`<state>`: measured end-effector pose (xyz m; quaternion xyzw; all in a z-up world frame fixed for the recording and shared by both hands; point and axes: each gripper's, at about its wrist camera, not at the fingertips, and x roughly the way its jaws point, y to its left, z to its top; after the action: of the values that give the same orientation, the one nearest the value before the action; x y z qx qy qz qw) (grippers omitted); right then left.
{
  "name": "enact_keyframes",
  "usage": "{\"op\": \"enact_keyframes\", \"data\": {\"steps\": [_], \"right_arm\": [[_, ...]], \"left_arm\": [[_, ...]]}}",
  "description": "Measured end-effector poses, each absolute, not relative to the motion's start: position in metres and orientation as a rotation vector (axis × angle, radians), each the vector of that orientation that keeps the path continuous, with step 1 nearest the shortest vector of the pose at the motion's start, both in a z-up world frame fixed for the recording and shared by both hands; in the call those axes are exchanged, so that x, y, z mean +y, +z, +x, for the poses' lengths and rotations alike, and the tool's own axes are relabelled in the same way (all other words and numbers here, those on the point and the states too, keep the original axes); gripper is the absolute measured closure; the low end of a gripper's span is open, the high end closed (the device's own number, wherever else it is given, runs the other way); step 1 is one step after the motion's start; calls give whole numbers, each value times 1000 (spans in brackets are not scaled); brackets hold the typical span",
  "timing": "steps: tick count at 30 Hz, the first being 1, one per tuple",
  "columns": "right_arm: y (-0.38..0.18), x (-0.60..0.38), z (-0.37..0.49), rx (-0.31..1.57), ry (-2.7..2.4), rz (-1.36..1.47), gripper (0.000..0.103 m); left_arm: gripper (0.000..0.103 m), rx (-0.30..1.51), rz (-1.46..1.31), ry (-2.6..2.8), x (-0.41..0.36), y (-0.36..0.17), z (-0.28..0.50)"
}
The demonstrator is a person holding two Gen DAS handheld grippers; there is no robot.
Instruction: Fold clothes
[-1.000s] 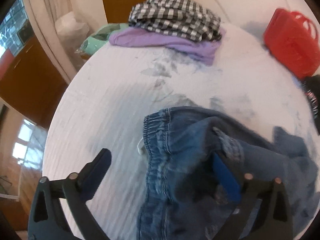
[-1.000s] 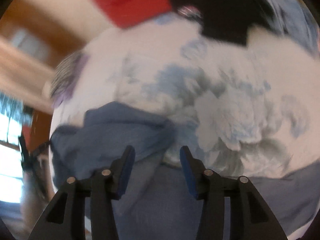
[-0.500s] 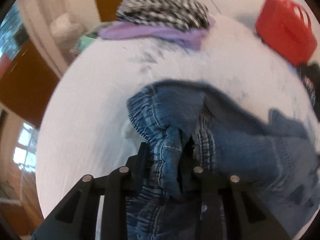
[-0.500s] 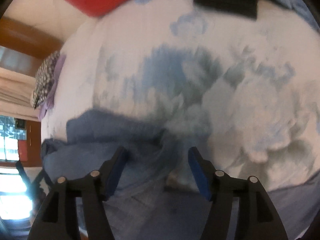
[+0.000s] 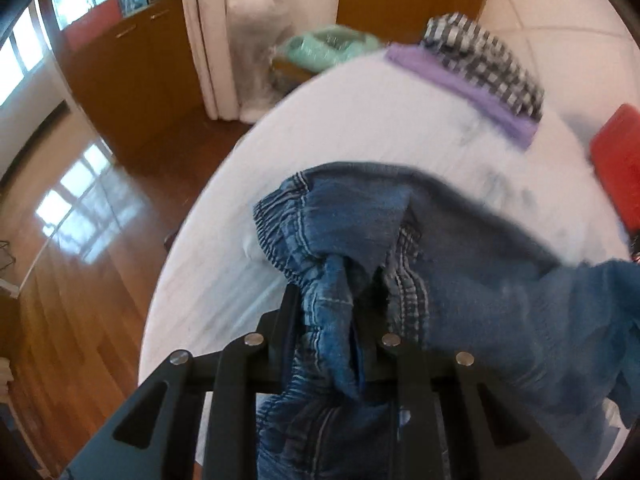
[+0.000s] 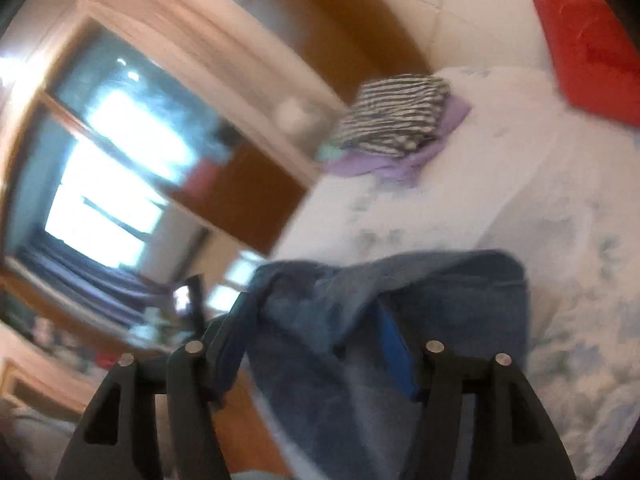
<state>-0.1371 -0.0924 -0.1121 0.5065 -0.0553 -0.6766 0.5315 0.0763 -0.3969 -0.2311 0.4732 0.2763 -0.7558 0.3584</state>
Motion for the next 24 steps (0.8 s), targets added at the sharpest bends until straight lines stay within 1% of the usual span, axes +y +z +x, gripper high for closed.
{"op": "enact_keyframes", "data": {"steps": [5, 9, 11, 13, 15, 16, 17, 18, 19, 21, 22, 24], "right_arm": [[-177, -51, -182, 10, -2008, 1443, 42], [-238, -16, -193, 4, -2033, 1628, 41], [-253, -16, -194, -16, -2003, 1643, 39], [-259, -27, -188, 8, -1990, 1606, 34], [-262, -43, -181, 91, -1996, 1568, 33], [-265, -53, -178, 137, -2002, 1565, 39], [-266, -61, -176, 178, -2014, 1564, 49], [-265, -68, -172, 228, -2037, 1555, 83], [-263, -71, -170, 252, -2053, 1543, 99], [-253, -68, -169, 217, -2072, 1513, 98], [-243, -59, -172, 170, -2099, 1493, 98], [-210, -27, -177, 92, -2219, 1413, 98]], "left_arm": [[81, 692, 1217, -1955, -391, -237, 76], [81, 661, 1244, -1963, -391, -234, 72], [81, 632, 1259, -1967, -390, -232, 70], [81, 626, 1266, -1966, -390, -231, 68], [81, 625, 1267, -1968, -390, -228, 69], [81, 618, 1265, -1972, -389, -227, 69], [81, 609, 1264, -1975, -388, -225, 70], [81, 592, 1262, -1981, -387, -221, 69], [81, 568, 1256, -1991, -384, -217, 67], [81, 508, 1235, -2025, -378, -203, 64], [83, 463, 1211, -2054, -373, -191, 59], [83, 379, 1156, -2118, -362, -165, 48]]}}
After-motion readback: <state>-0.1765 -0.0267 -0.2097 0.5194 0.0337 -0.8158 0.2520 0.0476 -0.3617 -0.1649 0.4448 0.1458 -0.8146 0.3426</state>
